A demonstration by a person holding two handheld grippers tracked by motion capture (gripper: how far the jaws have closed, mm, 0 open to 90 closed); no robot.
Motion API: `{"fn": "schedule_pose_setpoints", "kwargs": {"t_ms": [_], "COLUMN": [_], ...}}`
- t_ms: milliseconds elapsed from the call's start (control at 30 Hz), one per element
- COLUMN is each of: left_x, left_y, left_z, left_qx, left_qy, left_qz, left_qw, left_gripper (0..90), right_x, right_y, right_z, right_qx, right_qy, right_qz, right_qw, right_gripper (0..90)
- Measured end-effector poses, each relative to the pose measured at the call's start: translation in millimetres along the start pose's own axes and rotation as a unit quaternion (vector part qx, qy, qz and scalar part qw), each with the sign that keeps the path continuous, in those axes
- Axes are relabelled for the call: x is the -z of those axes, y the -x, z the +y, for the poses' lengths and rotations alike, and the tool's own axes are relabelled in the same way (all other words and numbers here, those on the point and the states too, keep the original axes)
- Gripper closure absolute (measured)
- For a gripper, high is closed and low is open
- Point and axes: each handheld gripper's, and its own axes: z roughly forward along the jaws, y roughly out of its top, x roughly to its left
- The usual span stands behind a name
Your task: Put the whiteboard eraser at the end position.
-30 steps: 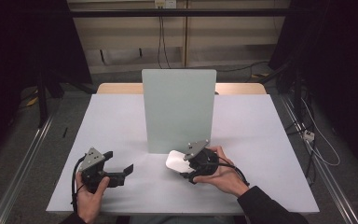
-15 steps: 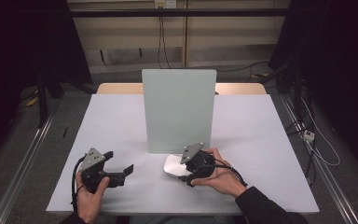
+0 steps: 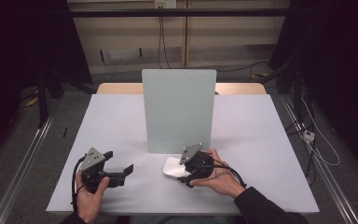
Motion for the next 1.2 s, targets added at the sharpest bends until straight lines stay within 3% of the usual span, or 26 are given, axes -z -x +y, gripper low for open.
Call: {"fn": "schedule_pose_setpoints", "kwargs": {"t_ms": [167,267,467,700,867,1200], "left_x": [-0.2,-0.3,-0.4,-0.4,-0.6,0.0], "left_y": [-0.1,-0.4,-0.5,-0.5,-0.2,-0.6], "left_z": [-0.2,-0.4,-0.1,-0.1,0.1,0.3], "left_qx": [-0.001,0.003,-0.003,-0.004,-0.003,-0.002], "left_qy": [-0.003,0.0,-0.005,-0.005,-0.004,-0.003], "left_qz": [-0.001,-0.002,-0.002,-0.001,-0.003,-0.002], "left_qw": [1.0,1.0,1.0,1.0,1.0,1.0], "left_gripper": [3.8,3.8,3.8,3.8,3.8,3.8], "right_x": [-1.2,-2.5,-2.6,-4.7,-2.9,6.2], "right_y": [1.6,0.4,2.5,3.4,4.8,8.9], "right_z": [-1.9,-2.0,-2.7,-3.3,-3.5,-4.5], "right_qx": [-0.015,-0.006,-0.017,-0.029,-0.037,-0.07], "right_qy": [0.004,0.002,0.005,-0.003,0.012,0.047], "right_qz": [0.004,-0.002,0.005,0.007,-0.002,-0.015], "right_qw": [0.9999,1.0,0.9998,0.9995,0.9992,0.9963], "right_gripper": [30.8,30.1,29.2,18.4,8.0,8.7]}}
